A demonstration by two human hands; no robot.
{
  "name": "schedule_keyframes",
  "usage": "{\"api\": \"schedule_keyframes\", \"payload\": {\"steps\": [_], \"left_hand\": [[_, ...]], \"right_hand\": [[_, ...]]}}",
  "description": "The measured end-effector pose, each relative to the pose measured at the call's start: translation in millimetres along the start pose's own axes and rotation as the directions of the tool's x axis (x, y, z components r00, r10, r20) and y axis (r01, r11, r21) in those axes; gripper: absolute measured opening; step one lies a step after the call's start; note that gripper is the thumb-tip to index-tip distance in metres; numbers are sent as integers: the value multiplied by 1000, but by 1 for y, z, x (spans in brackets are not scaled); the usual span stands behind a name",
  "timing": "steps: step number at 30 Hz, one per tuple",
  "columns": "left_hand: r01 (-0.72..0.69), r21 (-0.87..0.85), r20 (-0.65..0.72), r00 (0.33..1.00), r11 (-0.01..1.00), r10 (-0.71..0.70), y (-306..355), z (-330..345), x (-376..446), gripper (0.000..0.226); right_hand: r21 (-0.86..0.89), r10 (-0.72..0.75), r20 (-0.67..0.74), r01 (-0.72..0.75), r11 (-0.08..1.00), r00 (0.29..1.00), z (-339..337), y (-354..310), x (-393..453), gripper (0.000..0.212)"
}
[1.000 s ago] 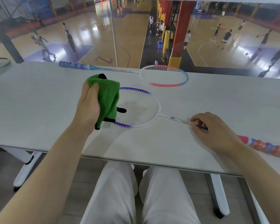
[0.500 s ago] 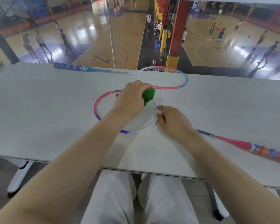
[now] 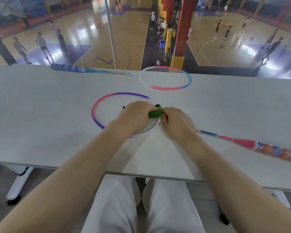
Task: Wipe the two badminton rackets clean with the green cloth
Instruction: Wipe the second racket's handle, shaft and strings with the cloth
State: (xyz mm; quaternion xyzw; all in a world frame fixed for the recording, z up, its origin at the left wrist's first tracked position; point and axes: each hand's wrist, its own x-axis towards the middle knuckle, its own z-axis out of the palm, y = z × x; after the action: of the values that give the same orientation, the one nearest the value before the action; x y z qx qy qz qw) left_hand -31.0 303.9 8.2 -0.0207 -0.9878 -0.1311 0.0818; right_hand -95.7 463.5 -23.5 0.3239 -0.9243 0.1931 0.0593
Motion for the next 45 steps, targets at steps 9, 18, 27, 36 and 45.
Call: {"api": "schedule_keyframes", "payload": {"steps": [9,18,27,36,45], "left_hand": [[-47,9,124,991,999,46,15,-13,-72,41],[46,172,8,999,984,-48,0,-2,-32,29],[173,193,-123,981,966,-151,-17,8,30,25],[96,12,17,995,995,-96,-20,-4,37,25],[76,-118,88,994,990,-65,-9,-18,-58,30]], "right_hand": [[-90,73,33,-70,994,997,3,-6,9,32],[-106,32,13,-31,994,999,2,-3,7,28],[-124,-81,105,94,988,991,-6,-2,-7,78],[-75,-28,131,38,996,991,-11,-5,-6,102],[-73,-17,144,27,997,989,-14,-10,-5,107]]}}
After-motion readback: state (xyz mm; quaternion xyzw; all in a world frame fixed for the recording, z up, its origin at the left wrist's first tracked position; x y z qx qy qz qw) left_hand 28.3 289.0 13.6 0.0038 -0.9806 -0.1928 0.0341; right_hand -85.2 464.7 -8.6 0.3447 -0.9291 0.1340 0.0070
